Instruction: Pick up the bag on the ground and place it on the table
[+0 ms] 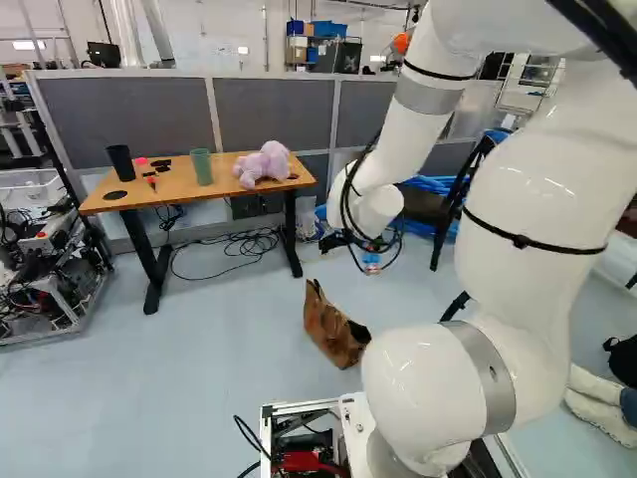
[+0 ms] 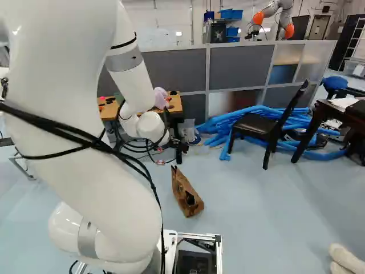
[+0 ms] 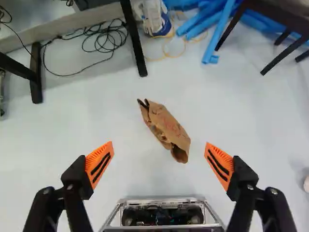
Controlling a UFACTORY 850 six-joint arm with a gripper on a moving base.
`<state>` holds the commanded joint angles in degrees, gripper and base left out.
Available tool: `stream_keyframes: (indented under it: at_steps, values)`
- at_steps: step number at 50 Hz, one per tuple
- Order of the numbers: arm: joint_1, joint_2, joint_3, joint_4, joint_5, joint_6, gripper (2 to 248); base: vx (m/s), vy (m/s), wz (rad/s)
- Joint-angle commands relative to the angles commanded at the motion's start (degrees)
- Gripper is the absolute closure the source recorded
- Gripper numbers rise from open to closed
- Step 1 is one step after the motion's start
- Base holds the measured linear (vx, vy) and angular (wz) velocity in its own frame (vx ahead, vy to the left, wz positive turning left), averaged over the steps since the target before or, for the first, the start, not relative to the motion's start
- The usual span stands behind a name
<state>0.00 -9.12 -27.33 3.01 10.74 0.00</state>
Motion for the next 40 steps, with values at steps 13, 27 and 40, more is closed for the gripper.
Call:
stream_keyframes:
  at_steps: [13, 27, 40]
  values:
    - [0.00, -6.36, -5.02, 0.04, -4.91, 0.00, 3, 0.000, 0.000, 0.000]
    - [0.00, -12.74, -10.39, 0.04, -6.47, 0.00, 3, 0.000, 0.000, 0.000]
    - [-0.03, -18.05, -15.03, 0.04, -6.50, 0.00, 3, 0.000, 0.000, 0.000]
